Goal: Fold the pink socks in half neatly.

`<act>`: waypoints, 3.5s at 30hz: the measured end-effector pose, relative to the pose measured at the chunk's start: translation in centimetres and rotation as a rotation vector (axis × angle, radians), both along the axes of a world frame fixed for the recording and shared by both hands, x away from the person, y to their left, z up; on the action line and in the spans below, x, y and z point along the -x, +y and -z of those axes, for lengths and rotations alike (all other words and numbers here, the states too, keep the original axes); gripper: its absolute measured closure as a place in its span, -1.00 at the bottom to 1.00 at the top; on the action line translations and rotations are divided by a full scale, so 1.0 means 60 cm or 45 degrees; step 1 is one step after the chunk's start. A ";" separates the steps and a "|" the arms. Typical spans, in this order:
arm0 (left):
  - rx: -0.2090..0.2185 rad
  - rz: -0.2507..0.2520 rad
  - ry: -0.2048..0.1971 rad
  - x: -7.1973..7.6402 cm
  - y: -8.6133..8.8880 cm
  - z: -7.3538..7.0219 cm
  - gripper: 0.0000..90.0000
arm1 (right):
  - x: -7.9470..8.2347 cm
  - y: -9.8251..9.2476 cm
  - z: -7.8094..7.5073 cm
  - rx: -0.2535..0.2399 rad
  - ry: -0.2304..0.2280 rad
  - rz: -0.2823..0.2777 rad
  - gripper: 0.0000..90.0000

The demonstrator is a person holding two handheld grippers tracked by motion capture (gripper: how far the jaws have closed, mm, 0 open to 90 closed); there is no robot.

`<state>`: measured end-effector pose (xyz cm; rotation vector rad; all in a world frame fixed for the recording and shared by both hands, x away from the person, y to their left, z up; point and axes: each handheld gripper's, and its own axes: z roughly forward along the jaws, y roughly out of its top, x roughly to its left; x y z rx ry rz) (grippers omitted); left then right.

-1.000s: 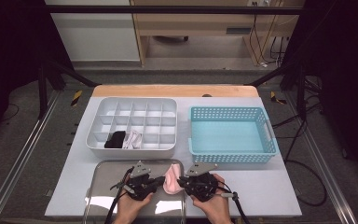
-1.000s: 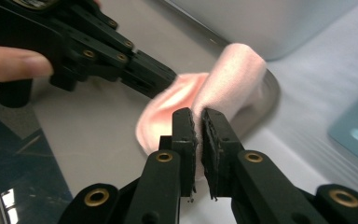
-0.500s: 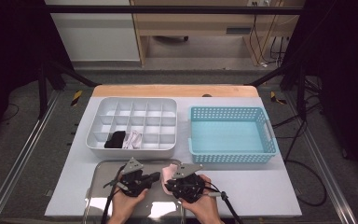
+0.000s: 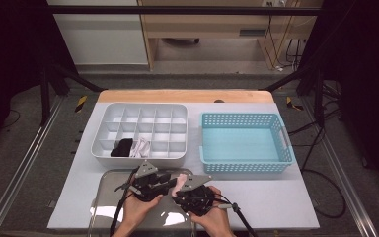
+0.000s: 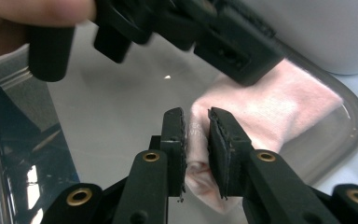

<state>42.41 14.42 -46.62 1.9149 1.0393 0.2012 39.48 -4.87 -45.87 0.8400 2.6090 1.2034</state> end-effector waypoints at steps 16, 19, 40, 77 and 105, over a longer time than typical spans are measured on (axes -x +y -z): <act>0.019 -0.010 0.007 0.047 0.004 0.014 0.36 | 0.002 -0.056 -0.030 -0.043 -0.009 0.156 0.58; 0.023 -0.011 0.005 0.052 0.002 0.016 0.35 | 0.003 -0.058 -0.031 -0.044 -0.009 0.178 0.57; 0.027 -0.031 0.007 0.045 -0.017 0.030 -0.28 | -0.003 -0.074 0.009 -0.049 0.037 0.232 0.57; 0.122 0.044 0.146 0.023 -0.018 0.036 0.39 | -0.002 -0.081 0.018 -0.106 0.046 0.247 0.70; 0.125 -0.014 -0.064 0.044 0.031 -0.046 0.50 | 0.004 -0.196 -0.007 -0.145 -0.086 0.488 0.30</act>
